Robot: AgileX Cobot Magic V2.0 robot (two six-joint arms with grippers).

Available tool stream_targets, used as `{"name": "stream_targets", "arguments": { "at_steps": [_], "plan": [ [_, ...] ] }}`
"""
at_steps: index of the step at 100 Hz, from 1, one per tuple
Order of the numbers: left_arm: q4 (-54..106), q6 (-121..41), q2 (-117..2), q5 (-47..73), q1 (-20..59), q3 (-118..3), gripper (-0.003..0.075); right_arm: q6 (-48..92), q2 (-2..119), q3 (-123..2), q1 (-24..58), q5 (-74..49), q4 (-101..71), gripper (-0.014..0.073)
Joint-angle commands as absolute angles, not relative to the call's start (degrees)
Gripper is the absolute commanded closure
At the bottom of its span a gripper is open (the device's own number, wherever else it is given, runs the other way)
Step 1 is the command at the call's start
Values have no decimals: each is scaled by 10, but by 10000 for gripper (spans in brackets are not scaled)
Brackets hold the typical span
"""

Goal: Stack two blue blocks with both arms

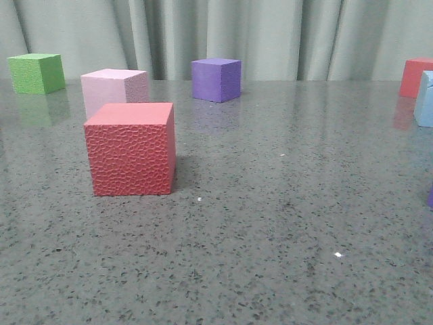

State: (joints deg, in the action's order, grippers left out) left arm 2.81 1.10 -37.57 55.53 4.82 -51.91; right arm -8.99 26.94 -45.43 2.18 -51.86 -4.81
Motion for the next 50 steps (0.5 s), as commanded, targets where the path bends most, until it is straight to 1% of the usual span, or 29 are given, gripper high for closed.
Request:
{"name": "stream_targets", "arguments": {
  "at_steps": [1, 7, 11, 18, 19, 21, 22, 23, 25, 26, 27, 28, 29, 30, 32, 33, 34, 35, 37, 39, 41, 50],
  "plan": [
    [37, 14, -380, 521, 53, -538, 734, -87, 279, -473, 17, -483, -53, 589],
    [37, 13, -380, 519, 53, -538, 701, -87, 279, -473, 17, -483, -53, 505],
    [37, 12, -380, 519, 53, -538, 671, -87, 279, -473, 17, -483, -53, 425],
    [37, 9, -380, 519, 53, -538, 573, -87, 279, -473, 17, -483, -53, 270],
    [37, 6, -380, 519, 53, -538, 548, -87, 279, -473, 17, -483, -53, 237],
    [37, 3, -380, 519, 53, -538, 505, -87, 279, -473, 17, -483, -53, 204],
    [37, 0, -380, 519, 53, -538, 489, -87, 279, -473, 17, -483, -53, 156],
    [37, -4, -380, 519, 53, -538, 456, -87, 279, -473, 17, -483, -53, 156],
    [37, -10, -380, 520, 53, -538, 421, -87, 279, -473, 17, -483, -53, 109],
    [37, -15, -380, 520, 53, -538, 384, -87, 279, -473, 17, -483, -53, 80],
    [37, -17, -380, 520, 53, -538, 365, -87, 279, -473, 17, -483, -53, 66],
    [37, -19, -380, 520, 53, -538, 325, -87, 279, -473, 17, -483, -53, 52],
    [37, -20, -380, 520, 53, -538, 306, -87, 279, -473, 17, -483, -53, 13],
    [37, -20, -380, 520, 53, -538, 266, -87, 279, -473, 17, -483, -53, 13],
    [37, -20, -380, 520, 53, -538, 225, -87, 279, -473, 17, -483, -53, -21],
    [37, -20, -380, 520, 53, -538, 185, -87, 279, -473, 17, -482, -53, -41],
    [37, -20, -380, 520, 53, -538, 166, -87, 279, -473, 17, -482, -53, -57],
    [37, -20, -380, 520, 53, -538, 128, -87, 279, -473, 17, -482, -53, -57],
    [37, -20, -380, 520, 53, -538, 76, -87, 279, -473, 17, -481, -53, -75],
    [37, -20, -380, 520, 53, -538, 46, -87, 279, -473, 17, -479, -53, -67],
    [37, -20, -380, 519, 53, -538, -4, -87, 279, -473, 17, -477, -53, -58],
    [37, -20, -380, 519, 53, -538, 41, -87, 279, -473, 17, -468, -53, -50]
  ]
}}
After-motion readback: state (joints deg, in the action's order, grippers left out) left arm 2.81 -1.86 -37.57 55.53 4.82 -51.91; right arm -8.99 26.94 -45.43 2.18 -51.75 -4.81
